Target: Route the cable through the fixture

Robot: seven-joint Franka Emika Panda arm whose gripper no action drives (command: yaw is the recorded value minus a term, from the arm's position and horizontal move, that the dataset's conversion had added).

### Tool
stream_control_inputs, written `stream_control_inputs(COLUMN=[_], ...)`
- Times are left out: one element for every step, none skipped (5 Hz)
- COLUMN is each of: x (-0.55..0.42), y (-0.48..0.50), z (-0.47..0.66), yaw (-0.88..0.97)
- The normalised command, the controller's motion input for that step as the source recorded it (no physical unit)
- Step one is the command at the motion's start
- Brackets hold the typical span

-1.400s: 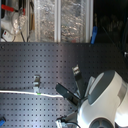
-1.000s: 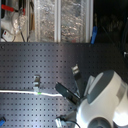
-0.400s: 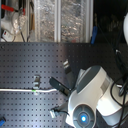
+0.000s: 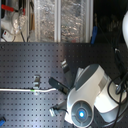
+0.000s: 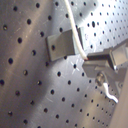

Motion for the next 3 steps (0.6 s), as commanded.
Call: stream_control_inputs(x=[-0.157, -0.145, -0.129], y=[0.085, -0.218, -0.342], z=[0.07, 0.38, 0.37], yaw=[0.78, 0.0, -0.5])
